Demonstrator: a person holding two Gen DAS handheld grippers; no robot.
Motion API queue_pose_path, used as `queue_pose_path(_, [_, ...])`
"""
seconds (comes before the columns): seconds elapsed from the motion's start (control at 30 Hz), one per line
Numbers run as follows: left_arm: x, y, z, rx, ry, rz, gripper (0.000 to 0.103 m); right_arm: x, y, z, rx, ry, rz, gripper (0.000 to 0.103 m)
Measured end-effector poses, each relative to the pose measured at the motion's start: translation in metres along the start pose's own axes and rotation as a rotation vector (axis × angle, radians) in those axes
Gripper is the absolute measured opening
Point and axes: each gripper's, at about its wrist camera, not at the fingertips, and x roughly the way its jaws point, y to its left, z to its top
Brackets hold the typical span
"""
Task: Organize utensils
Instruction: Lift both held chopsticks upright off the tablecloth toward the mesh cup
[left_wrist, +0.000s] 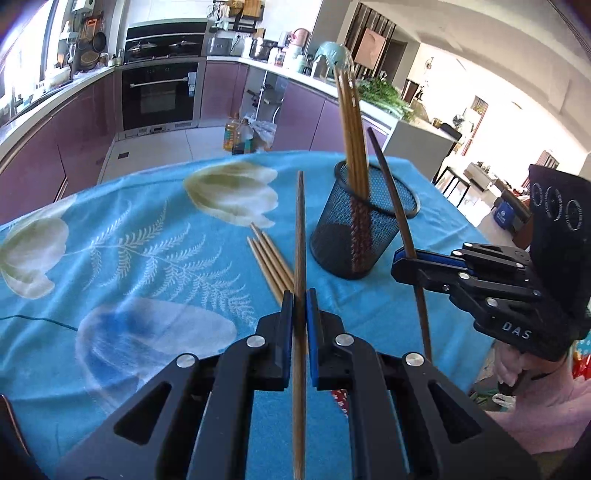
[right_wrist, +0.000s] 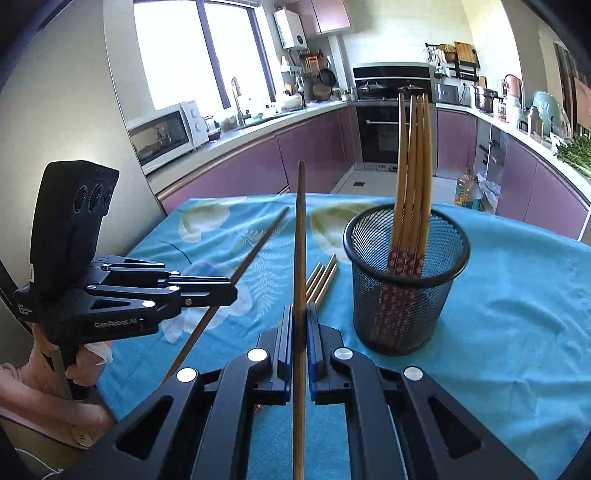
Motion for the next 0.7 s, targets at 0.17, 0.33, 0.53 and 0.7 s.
queue_pose_path(0.17, [-0.027,-0.002,0.007,0.006,-0.054,-0.046,0.008,-0.015,-0.004,0.005,0.004,-0.044,-0.007,0.006])
queue_pose_path(0.33, [-0.049,-0.004,0.011,0.021,-0.101,-0.06,0.008,-0.026,-0.008,0.008,0.014,-0.077,-0.008,0.006])
queue_pose_path(0.53, [-0.067,-0.007,0.014,0.018,-0.136,-0.083,0.007,-0.034,-0.011,0.012,0.011,-0.106,-0.005,0.006])
queue_pose_path(0.7, [-0.073,-0.009,0.018,0.024,-0.158,-0.094,0.007,-0.04,-0.015,0.016,0.014,-0.127,-0.002,0.006])
